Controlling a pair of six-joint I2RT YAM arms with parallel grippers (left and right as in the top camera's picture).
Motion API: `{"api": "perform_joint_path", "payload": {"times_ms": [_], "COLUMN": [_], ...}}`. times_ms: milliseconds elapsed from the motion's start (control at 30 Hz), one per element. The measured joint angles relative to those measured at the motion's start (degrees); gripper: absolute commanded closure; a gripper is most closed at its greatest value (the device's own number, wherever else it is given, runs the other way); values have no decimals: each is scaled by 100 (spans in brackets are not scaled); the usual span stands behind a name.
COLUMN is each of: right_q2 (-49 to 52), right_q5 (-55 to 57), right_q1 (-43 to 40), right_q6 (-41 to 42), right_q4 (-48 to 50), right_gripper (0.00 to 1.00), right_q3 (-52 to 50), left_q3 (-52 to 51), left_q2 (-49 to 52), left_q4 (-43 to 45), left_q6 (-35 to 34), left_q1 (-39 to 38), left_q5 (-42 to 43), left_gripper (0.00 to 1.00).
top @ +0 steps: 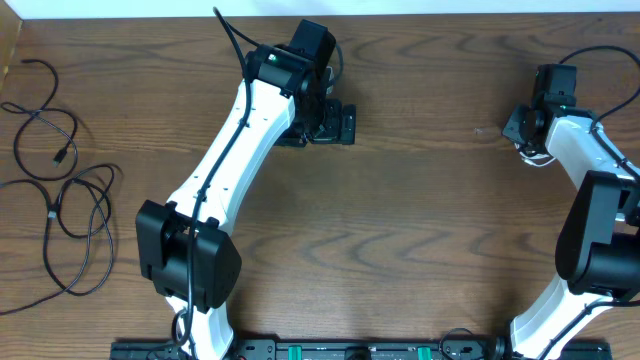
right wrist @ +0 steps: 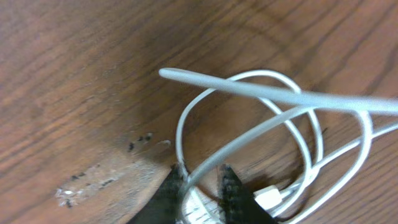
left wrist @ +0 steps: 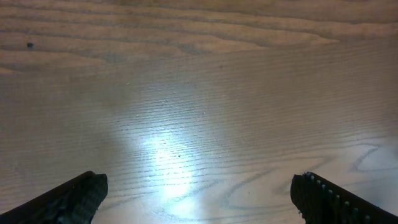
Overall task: Untangle cables
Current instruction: 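Grasp the white cable bundle at the upper right with the right gripper, then lift the white cable and carry it left toward the center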
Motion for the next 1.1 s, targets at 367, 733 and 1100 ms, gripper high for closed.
{"api": "perform_joint_path", "payload": {"times_ms": [367, 733, 1100], "right_q2": [-905, -4109, -3884], "right_q5": [-1478, -2492, -2430], "right_q1": [-2, 9, 131], "right_q6": [111, 675, 1585], "right_q4": [-264, -660, -3101], "right_gripper": [99, 98, 99], "right_q3": [186, 1088, 579], "left_q3": [0, 0, 0], "left_q2": [0, 0, 0], "left_q4": [26, 24, 109], "left_q6": [0, -4, -433], "left_q1": [0, -2, -2], "left_q5": [-2, 0, -2], "left_gripper": [0, 0, 0]}}
